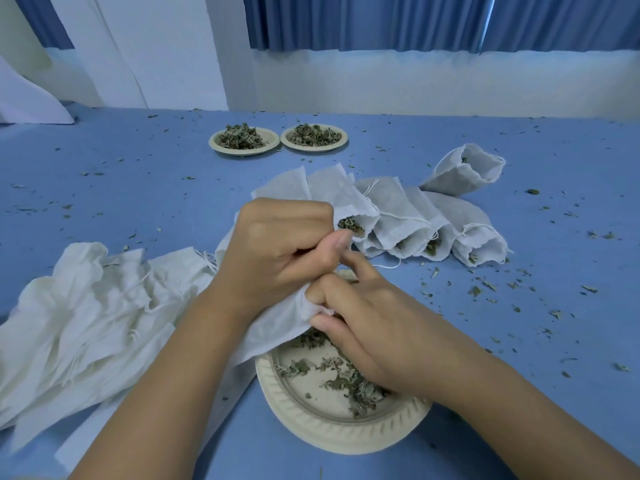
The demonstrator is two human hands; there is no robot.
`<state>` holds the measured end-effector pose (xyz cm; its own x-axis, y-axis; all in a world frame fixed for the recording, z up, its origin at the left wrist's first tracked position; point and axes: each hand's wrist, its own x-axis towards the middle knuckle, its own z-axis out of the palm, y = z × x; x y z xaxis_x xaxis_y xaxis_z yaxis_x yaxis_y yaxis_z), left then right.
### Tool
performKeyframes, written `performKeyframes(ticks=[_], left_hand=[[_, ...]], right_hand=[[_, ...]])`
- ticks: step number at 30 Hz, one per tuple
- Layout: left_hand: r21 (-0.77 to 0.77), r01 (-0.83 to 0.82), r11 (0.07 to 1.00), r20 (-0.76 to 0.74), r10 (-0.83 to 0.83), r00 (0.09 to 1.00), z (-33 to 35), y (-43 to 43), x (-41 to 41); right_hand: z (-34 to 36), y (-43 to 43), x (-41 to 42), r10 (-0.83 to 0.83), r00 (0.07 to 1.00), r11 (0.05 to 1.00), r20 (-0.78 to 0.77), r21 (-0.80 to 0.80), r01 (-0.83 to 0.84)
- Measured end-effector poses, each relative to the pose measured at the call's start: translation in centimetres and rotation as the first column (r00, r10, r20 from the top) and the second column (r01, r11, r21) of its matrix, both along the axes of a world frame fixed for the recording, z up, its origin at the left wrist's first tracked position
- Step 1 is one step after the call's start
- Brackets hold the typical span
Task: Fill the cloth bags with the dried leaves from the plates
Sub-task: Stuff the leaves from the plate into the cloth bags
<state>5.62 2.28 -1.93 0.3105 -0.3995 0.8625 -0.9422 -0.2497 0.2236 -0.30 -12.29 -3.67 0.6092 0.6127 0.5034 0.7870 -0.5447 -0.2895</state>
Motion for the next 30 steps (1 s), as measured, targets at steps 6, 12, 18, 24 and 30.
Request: performKeyframes(ticks=[6, 12, 18, 24, 30], left_hand=[[-0.095, 0.014, 0.995, -0.043, -0.018, 0.999, 0.0, 0.5, 0.0], [-0.041, 0.079, 0.996, -0.028, -0.08, 0.996, 0.1, -1.0, -0.8], [0.054, 0.084, 0.995, -0.022, -0.083, 0.996, -0.1, -0.7, -0.6], [0.036, -0.142, 0.989, 0.045, 0.141, 0.989, 0.0, 2.1, 0.5], [-0.044, -0.336, 0.941, 0.201, 0.337, 0.92, -0.1, 4.2, 1.2]], right_hand=[[-0.1, -1.4, 0.2, 0.021, 0.977, 0.977, 0.213, 0.203, -0.065], [-0.7, 0.2, 0.5, 0.057, 0.998, 0.997, 0.037, -0.047, -0.055], [-1.5, 0.3, 1.5, -0.032, 0.982, 0.994, 0.187, -0.1, 0.052], [1.1, -3.4, 1.5, -0.022, 1.0, 0.904, 0.015, 0.427, 0.013], [0.0, -3.9, 2.4, -0.172, 0.88, 0.981, -0.442, -0.155, 0.114]])
